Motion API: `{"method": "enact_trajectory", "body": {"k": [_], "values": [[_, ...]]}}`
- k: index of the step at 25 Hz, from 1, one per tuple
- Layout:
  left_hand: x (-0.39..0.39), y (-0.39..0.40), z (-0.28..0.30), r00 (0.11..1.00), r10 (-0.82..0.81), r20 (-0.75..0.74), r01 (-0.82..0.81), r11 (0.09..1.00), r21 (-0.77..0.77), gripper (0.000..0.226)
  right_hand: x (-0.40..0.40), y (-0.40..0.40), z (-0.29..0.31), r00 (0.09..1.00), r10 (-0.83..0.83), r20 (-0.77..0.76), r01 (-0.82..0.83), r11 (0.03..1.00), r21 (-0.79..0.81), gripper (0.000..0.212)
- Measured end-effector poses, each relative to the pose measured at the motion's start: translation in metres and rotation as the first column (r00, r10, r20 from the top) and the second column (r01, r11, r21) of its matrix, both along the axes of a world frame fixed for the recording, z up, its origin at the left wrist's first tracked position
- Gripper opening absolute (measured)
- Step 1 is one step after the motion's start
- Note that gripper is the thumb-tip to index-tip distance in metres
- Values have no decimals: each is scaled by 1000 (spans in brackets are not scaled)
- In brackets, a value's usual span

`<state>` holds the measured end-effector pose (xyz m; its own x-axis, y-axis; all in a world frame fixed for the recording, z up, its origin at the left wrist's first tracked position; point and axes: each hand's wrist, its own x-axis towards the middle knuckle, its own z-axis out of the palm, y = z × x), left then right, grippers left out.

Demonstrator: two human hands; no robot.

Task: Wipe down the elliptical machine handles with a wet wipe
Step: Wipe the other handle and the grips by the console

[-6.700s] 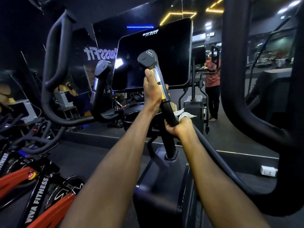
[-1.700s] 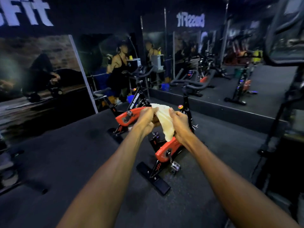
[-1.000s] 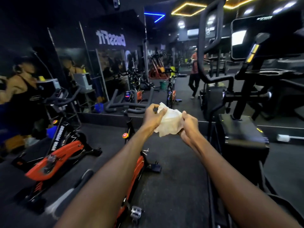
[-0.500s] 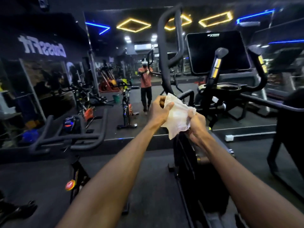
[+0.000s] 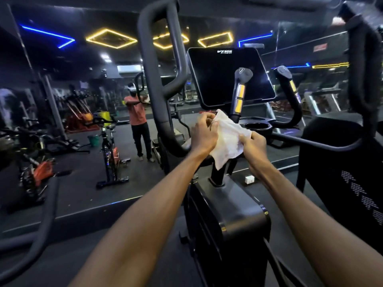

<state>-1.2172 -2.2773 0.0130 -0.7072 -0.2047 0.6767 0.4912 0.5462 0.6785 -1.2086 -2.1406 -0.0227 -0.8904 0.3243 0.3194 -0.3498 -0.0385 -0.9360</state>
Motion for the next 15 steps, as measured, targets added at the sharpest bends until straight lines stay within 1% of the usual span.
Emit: {"method": "enact_trajectory", "body": {"k": [2, 3, 4, 6, 7, 8, 10, 12, 13, 14, 15], "values": [[-38, 13, 10, 990, 129, -53, -132, 989, -63, 12, -34, 13, 15, 996, -66, -56, 71, 994, 87, 8], [-55, 20, 19, 982, 175, -69, -179, 982, -58, 12, -50, 19, 25, 992, -89, -85, 98, 988, 115, 5], [-69, 26, 30, 980, 185, -78, -187, 982, -11, 11, -64, 25, 36, 988, -97, -116, 112, 985, 130, 3], [-96, 41, 50, 986, 123, -112, -106, 984, 143, 8, -92, 35, 59, 979, -104, -173, 129, 982, 138, 4], [-108, 49, 56, 992, 74, -101, -53, 979, 197, 10, -103, 39, 68, 976, -114, -185, 139, 981, 132, 7], [-114, 60, 59, 998, 27, -56, -14, 977, 212, 14, -112, 42, 74, 977, -121, -175, 144, 982, 124, 9], [-121, 90, 51, 997, -31, 65, 19, 984, 175, 29, -127, 49, 79, 986, -90, -137, 98, 994, 52, 9], [-124, 110, 35, 988, -21, 155, 1, 991, 131, 41, -134, 58, 76, 993, -4, -116, -9, 994, -109, 8], [-134, 113, 33, 982, -8, 191, -16, 992, 124, 46, -137, 64, 74, 995, 17, -102, -35, 983, -178, 10], [-143, 111, 41, 973, -35, 227, 2, 989, 145, 53, -143, 71, 71, 997, 11, -76, -28, 974, -225, 15], [-155, 105, 55, 956, -119, 269, 63, 976, 207, 59, -148, 78, 69, 999, -8, -39, -2, 968, -252, 20]]}}
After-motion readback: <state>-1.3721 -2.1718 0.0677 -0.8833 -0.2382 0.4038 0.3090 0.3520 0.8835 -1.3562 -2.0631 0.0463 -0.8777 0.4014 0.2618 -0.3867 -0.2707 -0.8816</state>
